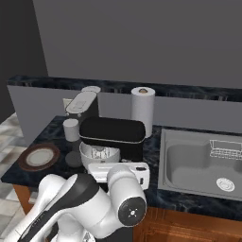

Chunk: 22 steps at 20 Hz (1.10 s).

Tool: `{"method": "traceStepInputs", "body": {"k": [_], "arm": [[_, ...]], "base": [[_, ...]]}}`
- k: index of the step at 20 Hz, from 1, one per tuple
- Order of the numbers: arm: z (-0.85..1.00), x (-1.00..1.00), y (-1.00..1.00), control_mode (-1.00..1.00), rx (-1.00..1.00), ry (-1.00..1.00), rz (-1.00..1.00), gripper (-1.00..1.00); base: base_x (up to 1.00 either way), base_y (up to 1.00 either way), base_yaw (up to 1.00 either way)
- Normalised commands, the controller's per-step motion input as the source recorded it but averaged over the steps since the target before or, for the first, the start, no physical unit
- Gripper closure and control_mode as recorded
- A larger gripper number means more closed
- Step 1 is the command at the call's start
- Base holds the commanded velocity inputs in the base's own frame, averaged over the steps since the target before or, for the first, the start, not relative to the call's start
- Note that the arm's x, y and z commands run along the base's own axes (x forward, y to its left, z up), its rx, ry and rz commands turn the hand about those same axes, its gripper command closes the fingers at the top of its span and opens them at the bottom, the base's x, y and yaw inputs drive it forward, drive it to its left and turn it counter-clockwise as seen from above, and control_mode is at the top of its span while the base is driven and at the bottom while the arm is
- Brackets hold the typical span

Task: Add butter and sugar cubes to the stand mixer bowl and then turn on the stand mixer to begin making frosting.

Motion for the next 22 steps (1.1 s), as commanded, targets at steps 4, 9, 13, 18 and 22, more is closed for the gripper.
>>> {"method": "traceStepInputs", "body": {"k": [4, 9, 13, 18, 22], "arm": [[-0.17, 0.32, 0.05, -1.00, 0.02, 0.00, -0.15, -1.00], [-0.40, 0.03, 0.01, -1.00, 0.02, 0.00, -0.06, -1.00], [-0.41, 0.00, 0.05, -1.00, 0.00, 0.00, -0.07, -1.00], [-0.33, 0.04, 0.02, -1.00, 0.00, -0.03, -0.03, -1.00], [-0.25, 0.13, 0.02, -1.00, 0.00, -0.06, -0.05, -1.00]], "base": [[0.00, 0.00, 0.00], [0.00, 0.00, 0.00], [0.00, 0.00, 0.00], [0.00, 0.00, 0.00], [0.00, 0.00, 0.00]]}}
